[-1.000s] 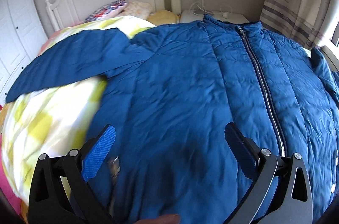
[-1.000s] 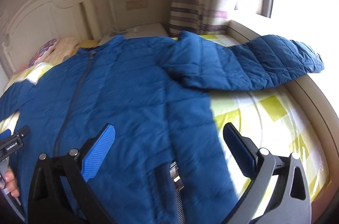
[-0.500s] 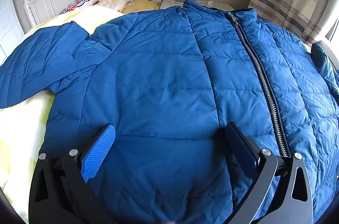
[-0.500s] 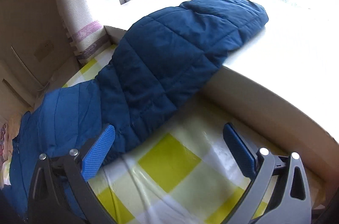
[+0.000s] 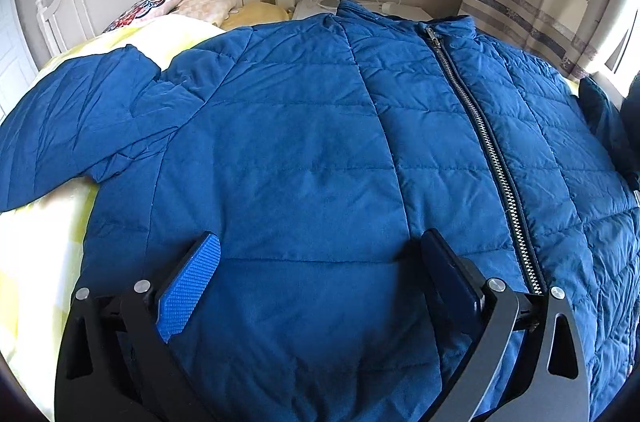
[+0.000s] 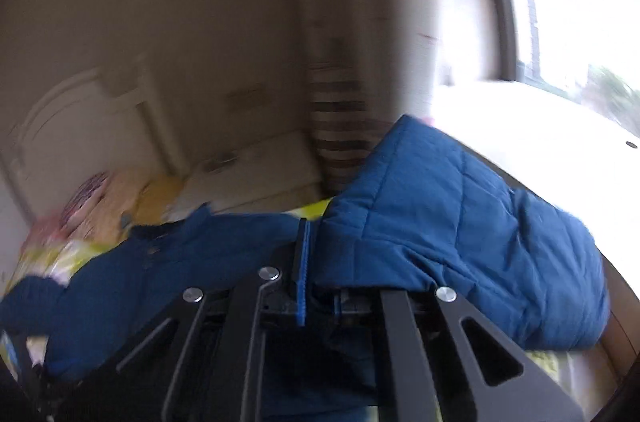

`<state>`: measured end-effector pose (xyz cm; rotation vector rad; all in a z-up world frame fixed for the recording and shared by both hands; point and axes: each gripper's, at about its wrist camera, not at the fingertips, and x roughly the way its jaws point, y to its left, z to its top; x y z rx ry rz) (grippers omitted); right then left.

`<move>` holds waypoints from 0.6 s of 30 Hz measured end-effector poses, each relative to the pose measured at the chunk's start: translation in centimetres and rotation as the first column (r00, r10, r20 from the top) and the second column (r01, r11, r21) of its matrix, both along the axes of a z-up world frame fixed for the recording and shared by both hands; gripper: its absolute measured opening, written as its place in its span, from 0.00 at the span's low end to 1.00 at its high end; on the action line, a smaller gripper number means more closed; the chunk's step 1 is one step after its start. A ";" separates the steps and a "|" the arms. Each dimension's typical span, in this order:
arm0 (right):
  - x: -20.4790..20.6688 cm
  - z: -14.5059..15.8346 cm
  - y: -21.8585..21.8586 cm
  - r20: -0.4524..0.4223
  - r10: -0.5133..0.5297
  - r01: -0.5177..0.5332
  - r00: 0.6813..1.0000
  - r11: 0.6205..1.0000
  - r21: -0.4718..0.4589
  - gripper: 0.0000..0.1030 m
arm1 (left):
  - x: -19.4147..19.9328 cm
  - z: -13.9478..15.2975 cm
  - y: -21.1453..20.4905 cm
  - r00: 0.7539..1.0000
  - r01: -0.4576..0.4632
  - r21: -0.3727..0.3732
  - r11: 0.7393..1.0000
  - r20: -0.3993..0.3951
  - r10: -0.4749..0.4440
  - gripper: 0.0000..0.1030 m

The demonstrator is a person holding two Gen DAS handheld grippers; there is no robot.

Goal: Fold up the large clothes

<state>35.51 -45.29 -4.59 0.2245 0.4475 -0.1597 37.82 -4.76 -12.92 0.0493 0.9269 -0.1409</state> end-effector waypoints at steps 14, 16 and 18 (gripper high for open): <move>-0.3 -9.8 13.5 -0.331 0.505 -0.460 0.798 0.863 0.208 0.79 | -1.0 1.0 5.3 0.994 -0.069 -0.327 0.943 0.055 0.092 0.86; -3.1 -8.6 11.4 -0.262 0.494 -0.448 0.829 0.867 0.217 0.79 | -1.1 1.3 4.7 0.993 -0.079 -0.278 0.957 0.067 0.101 0.86; -7.0 -7.6 9.7 -0.231 0.378 -0.363 0.897 0.926 0.109 0.80 | -1.8 2.1 3.5 0.989 -0.082 -0.201 0.976 0.104 0.104 0.86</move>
